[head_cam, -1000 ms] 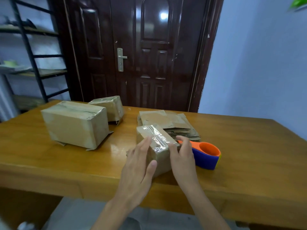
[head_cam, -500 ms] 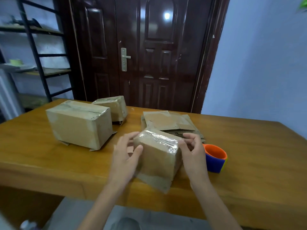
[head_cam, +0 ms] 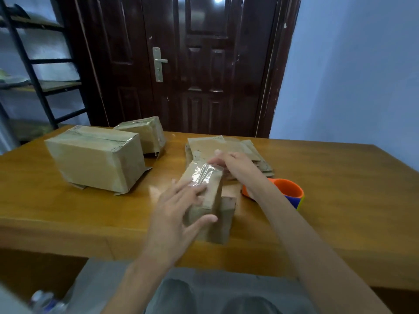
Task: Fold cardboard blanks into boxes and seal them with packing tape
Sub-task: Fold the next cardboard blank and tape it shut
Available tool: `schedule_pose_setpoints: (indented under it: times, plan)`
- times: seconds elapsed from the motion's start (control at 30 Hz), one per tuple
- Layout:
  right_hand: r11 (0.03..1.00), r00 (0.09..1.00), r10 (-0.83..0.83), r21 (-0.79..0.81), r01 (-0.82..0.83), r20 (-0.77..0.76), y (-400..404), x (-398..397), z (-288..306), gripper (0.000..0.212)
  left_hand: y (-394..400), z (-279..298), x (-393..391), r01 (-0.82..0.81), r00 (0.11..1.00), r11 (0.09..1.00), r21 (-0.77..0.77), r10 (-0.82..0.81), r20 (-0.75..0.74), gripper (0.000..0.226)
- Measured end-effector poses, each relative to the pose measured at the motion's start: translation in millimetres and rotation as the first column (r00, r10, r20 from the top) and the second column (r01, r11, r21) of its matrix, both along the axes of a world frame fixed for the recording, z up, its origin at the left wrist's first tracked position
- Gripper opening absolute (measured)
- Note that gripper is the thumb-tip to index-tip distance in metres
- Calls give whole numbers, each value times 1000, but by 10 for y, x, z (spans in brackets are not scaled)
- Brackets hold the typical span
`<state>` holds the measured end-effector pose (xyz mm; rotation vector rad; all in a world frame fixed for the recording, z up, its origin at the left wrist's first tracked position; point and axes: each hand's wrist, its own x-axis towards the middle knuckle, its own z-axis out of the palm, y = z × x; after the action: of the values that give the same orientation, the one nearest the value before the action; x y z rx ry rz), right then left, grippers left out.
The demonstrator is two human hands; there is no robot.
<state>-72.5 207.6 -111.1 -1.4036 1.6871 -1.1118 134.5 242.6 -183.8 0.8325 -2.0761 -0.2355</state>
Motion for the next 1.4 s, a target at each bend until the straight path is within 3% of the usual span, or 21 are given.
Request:
schedule_pose_setpoints:
  times: [0.07, 0.2, 0.33, 0.43, 0.5, 0.57, 0.67, 0.73, 0.9, 1.0, 1.07, 1.13, 1.2, 1.3, 1.4]
  plan:
    - [999, 989, 50, -3, -51, -138, -102, -16, 8, 24, 25, 108, -74, 39, 992, 998, -51, -33, 119, 50]
    - [995, 952, 73, -50, -92, -296, -198, 4, -53, 25, -167, 252, -65, 75, 965, 994, -76, -53, 257, 31]
    - [984, 922, 148, -45, -175, -357, -199, -36, 28, 31, -259, 109, -146, 119, 981, 993, -23, -114, 160, 38]
    - [990, 949, -26, -139, -19, -313, 84, -320, 81, 33, -293, 34, -166, 88, 992, 996, -22, -85, 90, 46]
    - [984, 827, -170, -139, 112, -536, 388, -597, 22, 33, -325, 19, -173, 90, 993, 996, -27, -88, 77, 44]
    - [982, 574, -154, -62, 178, -804, 694, -829, -124, 44, -351, 10, -194, 116, 990, 993, -10, -114, 81, 41]
    - [987, 334, -30, 23, 156, -942, 949, -1017, -401, 52, -387, 13, -215, 137, 990, 990, 12, -138, 43, 37]
    - [995, 246, -11, 15, 104, -969, 992, -1064, -540, 44, -390, 39, -223, 163, 986, 986, 13, -164, 19, 31]
    - [987, 321, -154, -132, 88, -935, 904, -1136, -716, 31, -516, 345, -245, 245, 969, 963, 111, -245, -13, 26]
    - [985, 360, -167, -142, 94, -918, 880, -1132, -745, 25, -797, 645, -326, 160, 985, 956, 245, -137, -107, 33]
    - [985, 363, -168, -139, 104, -916, 887, -1121, -746, 26, -1015, 778, -469, 74, 993, 927, 368, -103, 60, 45]
    - [985, 360, -162, -132, 109, -919, 885, -1129, -739, 26, -1171, 761, -647, 60, 960, 888, 456, -176, 217, 39]
    - [987, 367, -152, -122, 105, -917, 877, -1146, -722, 26, -1221, 683, -730, 61, 961, 877, 477, -182, 210, 28]
    - [986, 385, -166, -142, 90, -908, 864, -1166, -738, 27, -1248, 620, -700, 101, 981, 823, 559, -176, 80, 22]
    - [982, 400, -190, -164, 99, -897, 860, -1185, -794, 27, -1293, 679, -706, 72, 965, 763, 643, -215, 147, 29]
